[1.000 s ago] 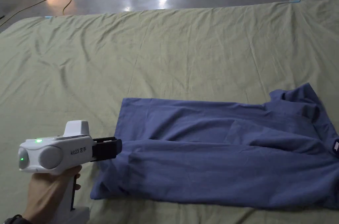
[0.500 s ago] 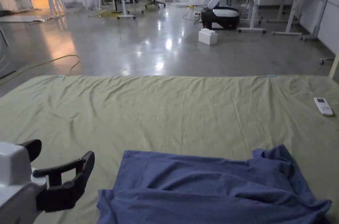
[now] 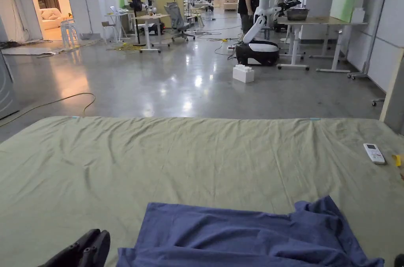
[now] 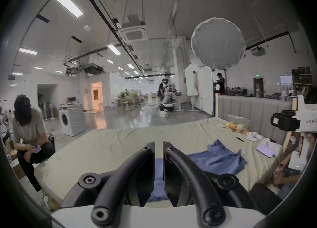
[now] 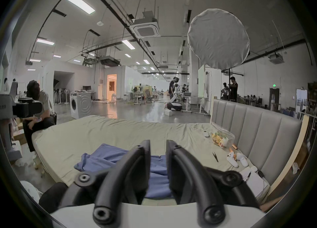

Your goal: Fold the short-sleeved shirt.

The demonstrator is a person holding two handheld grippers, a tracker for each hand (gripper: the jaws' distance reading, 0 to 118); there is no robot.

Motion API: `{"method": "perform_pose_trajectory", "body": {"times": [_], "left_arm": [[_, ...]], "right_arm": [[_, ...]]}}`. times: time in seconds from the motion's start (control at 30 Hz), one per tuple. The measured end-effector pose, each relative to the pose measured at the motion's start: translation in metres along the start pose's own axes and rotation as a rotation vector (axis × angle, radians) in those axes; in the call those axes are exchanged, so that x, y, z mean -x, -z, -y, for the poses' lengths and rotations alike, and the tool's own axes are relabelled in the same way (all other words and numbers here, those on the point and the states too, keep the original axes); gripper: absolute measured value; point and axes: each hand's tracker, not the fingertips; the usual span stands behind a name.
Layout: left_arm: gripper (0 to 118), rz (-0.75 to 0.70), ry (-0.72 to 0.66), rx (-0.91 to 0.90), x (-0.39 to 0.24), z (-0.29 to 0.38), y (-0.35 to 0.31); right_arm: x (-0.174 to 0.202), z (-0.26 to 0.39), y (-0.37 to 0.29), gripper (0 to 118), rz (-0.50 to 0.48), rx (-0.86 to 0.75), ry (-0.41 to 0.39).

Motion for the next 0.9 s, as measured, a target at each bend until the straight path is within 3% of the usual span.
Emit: {"method": "perform_pose_trajectory", "body": {"times": [0.03, 0.1, 0.53, 0.57, 0.67, 0.73, 0.77, 0.8, 0.83, 0.9], "left_arm": [[0, -0.032, 0.01, -0.026, -0.003, 0.002, -0.004], [0, -0.082, 0.04, -0.094, -0.006, 0.005, -0.012], [0, -0.081, -0.026, 0.032, 0.015, 0.015, 0.011], [0, -0.058, -0.045, 0.089, 0.02, 0.017, 0.019], [0, -0.079, -0.05, 0.154, 0.032, 0.039, 0.044], [17, -0.01, -0.085, 0.242, 0.048, 0.058, 0.068], [35, -0.009, -0.115, 0.272, 0.055, 0.069, 0.08], [67, 0.0, -0.148, 0.32, 0.063, 0.08, 0.095], [85, 0.02, -0.181, 0.356, 0.07, 0.091, 0.109], [90, 0.04, -0.228, 0.44, 0.081, 0.119, 0.14]], "right_arm": [[0.005, -0.002, -0.003, 1, 0.005, -0.016, -0.028], [0.006, -0.001, -0.003, 0, 0.006, -0.002, -0.008], [-0.003, 0.001, 0.007, 0, 0.013, 0.02, 0.049], [-0.005, 0.006, 0.009, 0, 0.014, 0.066, 0.1], [-0.01, 0.011, 0.012, 0, 0.005, 0.069, 0.105], [-0.012, 0.016, 0.015, 0, 0.018, 0.093, 0.101], [-0.013, 0.019, 0.016, 0, 0.023, 0.11, 0.1], [-0.015, 0.022, 0.018, 0, 0.026, 0.123, 0.104], [-0.016, 0.025, 0.019, 0, 0.029, 0.137, 0.117], [-0.02, 0.033, 0.022, 0, 0.023, 0.168, 0.169]]}}
